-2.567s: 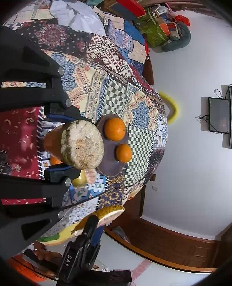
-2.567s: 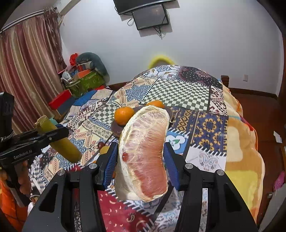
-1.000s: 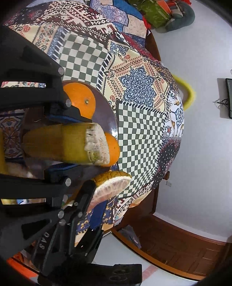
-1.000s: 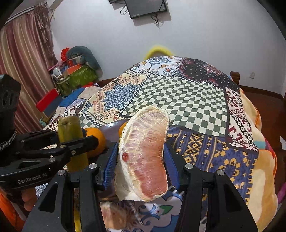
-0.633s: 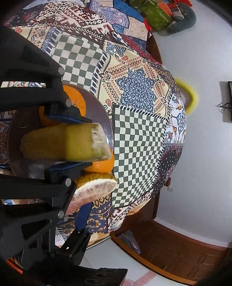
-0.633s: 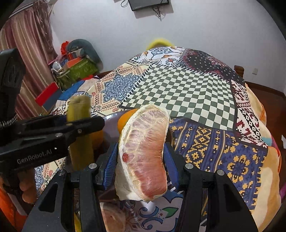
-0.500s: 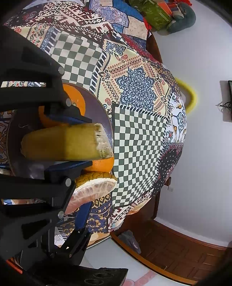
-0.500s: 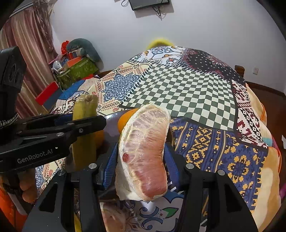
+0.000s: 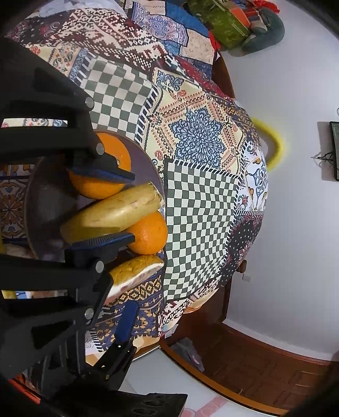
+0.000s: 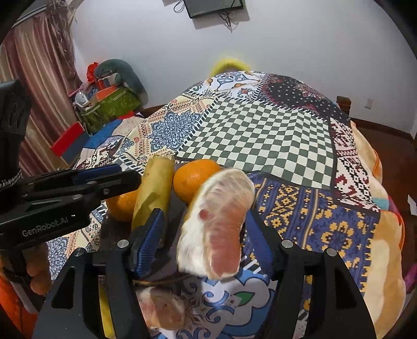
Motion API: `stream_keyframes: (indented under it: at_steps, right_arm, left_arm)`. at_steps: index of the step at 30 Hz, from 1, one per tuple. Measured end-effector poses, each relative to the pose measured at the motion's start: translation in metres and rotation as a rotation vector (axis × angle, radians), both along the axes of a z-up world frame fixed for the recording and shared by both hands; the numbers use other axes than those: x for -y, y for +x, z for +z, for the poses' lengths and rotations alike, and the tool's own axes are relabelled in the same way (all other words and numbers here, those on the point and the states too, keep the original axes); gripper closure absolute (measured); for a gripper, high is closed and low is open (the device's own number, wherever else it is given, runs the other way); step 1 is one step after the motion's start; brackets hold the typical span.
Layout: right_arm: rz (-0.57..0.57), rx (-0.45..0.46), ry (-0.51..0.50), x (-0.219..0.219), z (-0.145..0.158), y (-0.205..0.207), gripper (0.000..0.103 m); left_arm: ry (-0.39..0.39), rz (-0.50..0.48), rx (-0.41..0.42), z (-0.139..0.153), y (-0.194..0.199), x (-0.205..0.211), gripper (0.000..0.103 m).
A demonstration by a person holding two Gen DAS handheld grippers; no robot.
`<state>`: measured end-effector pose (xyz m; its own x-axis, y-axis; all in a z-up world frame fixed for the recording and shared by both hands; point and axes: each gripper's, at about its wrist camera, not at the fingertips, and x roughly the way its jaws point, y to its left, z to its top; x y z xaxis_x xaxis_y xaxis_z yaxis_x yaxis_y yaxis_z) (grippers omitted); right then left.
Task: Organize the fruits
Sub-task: 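Lift the pomelo segment and yellow cylinder and place both onto the plate, then move both tools back toward the remaining fruit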
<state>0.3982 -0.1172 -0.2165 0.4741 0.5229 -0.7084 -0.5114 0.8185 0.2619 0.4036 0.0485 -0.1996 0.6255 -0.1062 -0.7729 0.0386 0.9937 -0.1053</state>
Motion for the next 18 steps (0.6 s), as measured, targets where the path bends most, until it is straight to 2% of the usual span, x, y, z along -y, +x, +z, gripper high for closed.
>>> stream_keyframes:
  at_steps: [12,18]
  right_arm:
    - [-0.004,0.044,-0.008,0.015,0.025,-0.031,0.042]
    - [-0.004,0.058,-0.008,0.021,0.034,-0.056,0.04]
  left_arm:
    - [0.021,0.018,0.032,0.029,-0.051,-0.01,0.064]
    - [0.046,0.023,0.041,0.037,-0.082,-0.011,0.056]
